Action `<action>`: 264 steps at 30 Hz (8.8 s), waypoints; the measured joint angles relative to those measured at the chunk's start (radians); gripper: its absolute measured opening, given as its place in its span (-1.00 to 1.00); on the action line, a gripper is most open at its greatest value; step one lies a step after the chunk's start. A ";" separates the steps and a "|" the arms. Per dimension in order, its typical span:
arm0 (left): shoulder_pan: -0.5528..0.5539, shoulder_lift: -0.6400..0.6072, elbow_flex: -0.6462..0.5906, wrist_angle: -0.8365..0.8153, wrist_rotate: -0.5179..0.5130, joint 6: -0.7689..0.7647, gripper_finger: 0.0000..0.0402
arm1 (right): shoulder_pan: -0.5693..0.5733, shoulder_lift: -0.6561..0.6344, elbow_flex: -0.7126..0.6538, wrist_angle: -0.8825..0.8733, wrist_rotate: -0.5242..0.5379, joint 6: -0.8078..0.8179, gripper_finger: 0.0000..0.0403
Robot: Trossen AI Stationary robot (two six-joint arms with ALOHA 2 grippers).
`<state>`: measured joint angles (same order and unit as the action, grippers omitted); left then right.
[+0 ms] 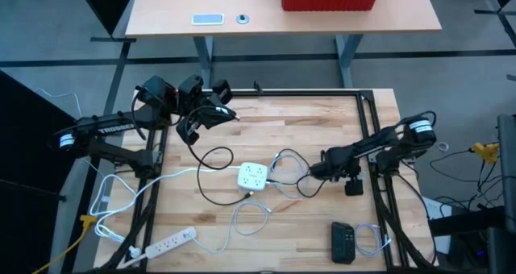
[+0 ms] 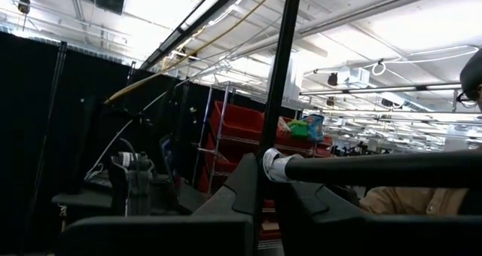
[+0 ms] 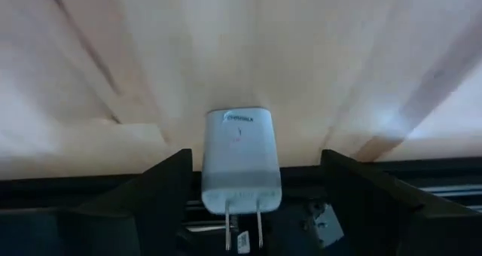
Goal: Insert USB
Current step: Insert the black USB cable into the white charger adapter, then insert the purple USB cable into the white charger adapter
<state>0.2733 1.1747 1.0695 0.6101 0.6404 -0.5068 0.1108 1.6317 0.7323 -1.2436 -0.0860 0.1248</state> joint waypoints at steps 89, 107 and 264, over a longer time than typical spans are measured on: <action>0.029 0.165 0.000 -0.175 0.086 0.257 -0.97 | -0.084 -0.336 0.359 1.358 -0.111 0.312 -0.39; 0.060 0.166 0.000 -0.333 -0.414 -0.369 -0.97 | -0.074 -0.211 0.656 0.919 0.673 -0.339 -0.39; 0.055 0.157 -0.079 -1.117 -0.085 0.604 -0.44 | 0.188 -0.386 0.641 -0.220 -0.149 1.040 -0.39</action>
<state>0.3286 1.3315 0.9905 -0.5073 0.5554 0.0976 0.2990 1.2453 1.3730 -1.4633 -0.2352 1.1652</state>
